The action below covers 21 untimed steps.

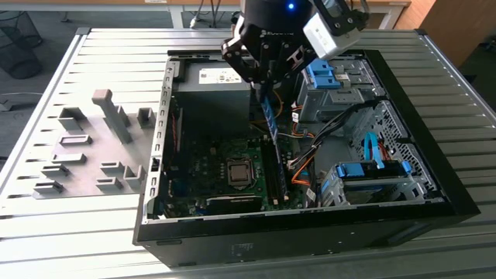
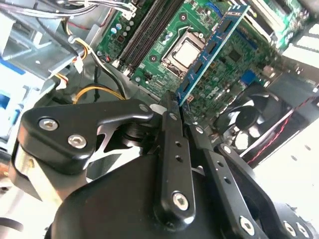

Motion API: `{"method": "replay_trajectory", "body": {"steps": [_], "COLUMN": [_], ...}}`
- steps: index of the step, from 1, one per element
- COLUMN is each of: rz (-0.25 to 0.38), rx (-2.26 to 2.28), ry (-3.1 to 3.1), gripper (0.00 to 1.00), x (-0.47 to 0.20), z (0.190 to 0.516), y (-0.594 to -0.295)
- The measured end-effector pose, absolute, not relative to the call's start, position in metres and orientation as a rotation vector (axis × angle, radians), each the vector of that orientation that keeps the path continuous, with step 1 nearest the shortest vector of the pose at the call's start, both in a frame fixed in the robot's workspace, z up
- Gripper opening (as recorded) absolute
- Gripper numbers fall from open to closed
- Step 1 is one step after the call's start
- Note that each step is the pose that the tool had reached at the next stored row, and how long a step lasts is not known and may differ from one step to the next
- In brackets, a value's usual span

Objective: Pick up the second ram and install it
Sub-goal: 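Insert the second ram into the second slot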

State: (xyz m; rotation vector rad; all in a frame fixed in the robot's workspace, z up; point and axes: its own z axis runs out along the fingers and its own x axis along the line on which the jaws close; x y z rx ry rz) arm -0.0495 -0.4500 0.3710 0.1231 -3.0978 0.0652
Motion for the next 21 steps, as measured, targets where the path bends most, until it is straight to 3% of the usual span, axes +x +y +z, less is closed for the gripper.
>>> {"method": "replay_trajectory", "body": {"steps": [21], "rz": [0.096], "rx": [-0.078], "ry": [-3.128], "gripper": [0.14], "x": [-0.0498], "z": [0.368], "y": [-0.4499]}}
